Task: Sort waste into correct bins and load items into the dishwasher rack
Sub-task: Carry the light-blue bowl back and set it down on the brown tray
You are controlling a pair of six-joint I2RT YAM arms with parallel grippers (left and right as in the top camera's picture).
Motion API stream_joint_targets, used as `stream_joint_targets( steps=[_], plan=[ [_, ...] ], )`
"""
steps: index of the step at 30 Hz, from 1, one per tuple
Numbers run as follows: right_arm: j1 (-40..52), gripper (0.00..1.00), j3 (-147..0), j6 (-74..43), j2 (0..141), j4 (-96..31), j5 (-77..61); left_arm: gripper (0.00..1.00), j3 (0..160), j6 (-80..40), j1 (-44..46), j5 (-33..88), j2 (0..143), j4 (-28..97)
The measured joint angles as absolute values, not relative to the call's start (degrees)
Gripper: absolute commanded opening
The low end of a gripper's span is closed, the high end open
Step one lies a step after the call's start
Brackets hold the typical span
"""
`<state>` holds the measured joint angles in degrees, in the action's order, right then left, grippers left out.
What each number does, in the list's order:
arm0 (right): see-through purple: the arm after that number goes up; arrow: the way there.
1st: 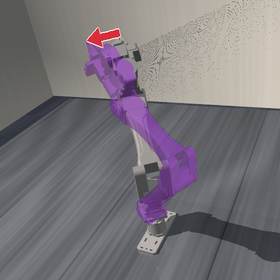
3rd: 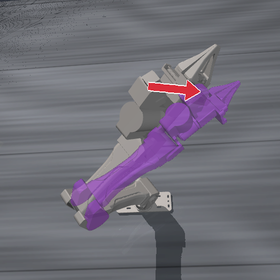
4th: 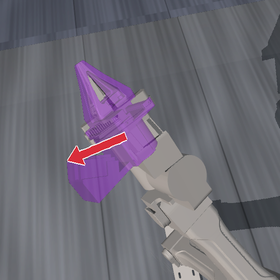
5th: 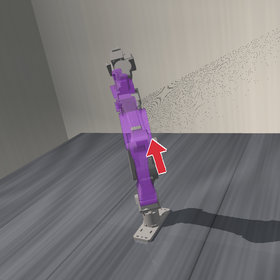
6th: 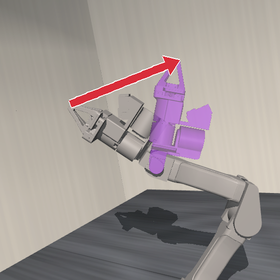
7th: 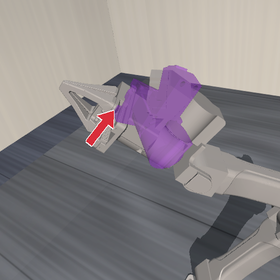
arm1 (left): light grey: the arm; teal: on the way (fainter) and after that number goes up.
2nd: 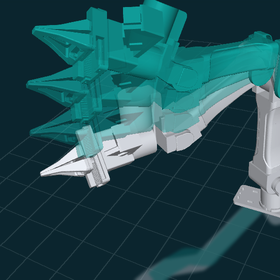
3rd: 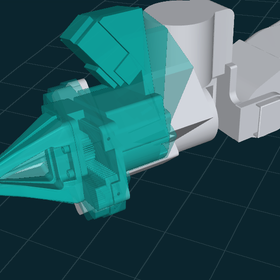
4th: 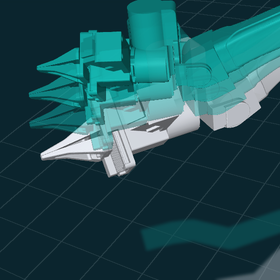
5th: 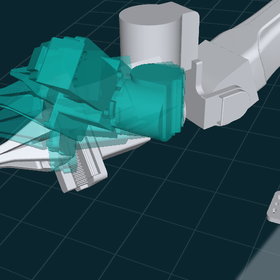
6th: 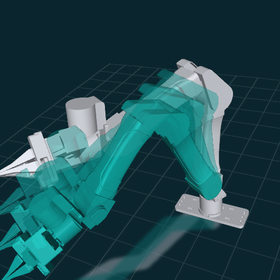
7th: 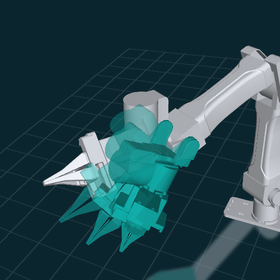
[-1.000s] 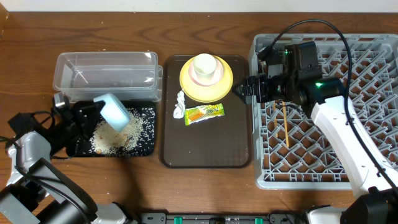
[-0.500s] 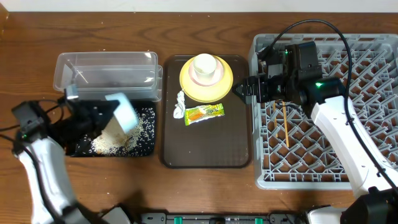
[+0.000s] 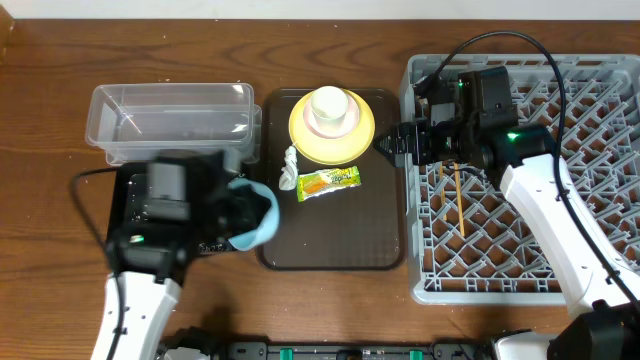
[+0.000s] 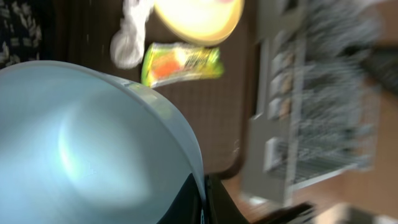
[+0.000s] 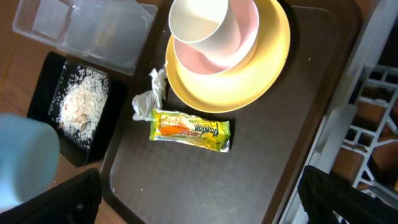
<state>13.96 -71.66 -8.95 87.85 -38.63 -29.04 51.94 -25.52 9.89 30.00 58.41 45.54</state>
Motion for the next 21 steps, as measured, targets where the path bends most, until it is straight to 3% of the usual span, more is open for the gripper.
stream_joint_targets(
  steps=[5, 11, 21],
  plan=[
    [13.9, 0.99, -71.7, -9.0, 87.9, -38.6, -29.0, 0.06, 51.9, -30.1, 24.0, 19.8, 62.9, 44.9],
    [14.0, 0.99, -71.7, -9.0, 87.9, -38.6, -29.0, 0.06, 51.9, -32.5, 34.4, 14.4, 72.2, 40.9],
    [13.9, 0.99, -71.7, -9.0, 87.9, -38.6, -29.0, 0.06, 51.9, -34.5, 38.2, 12.4, 84.2, 36.6]
  ],
)
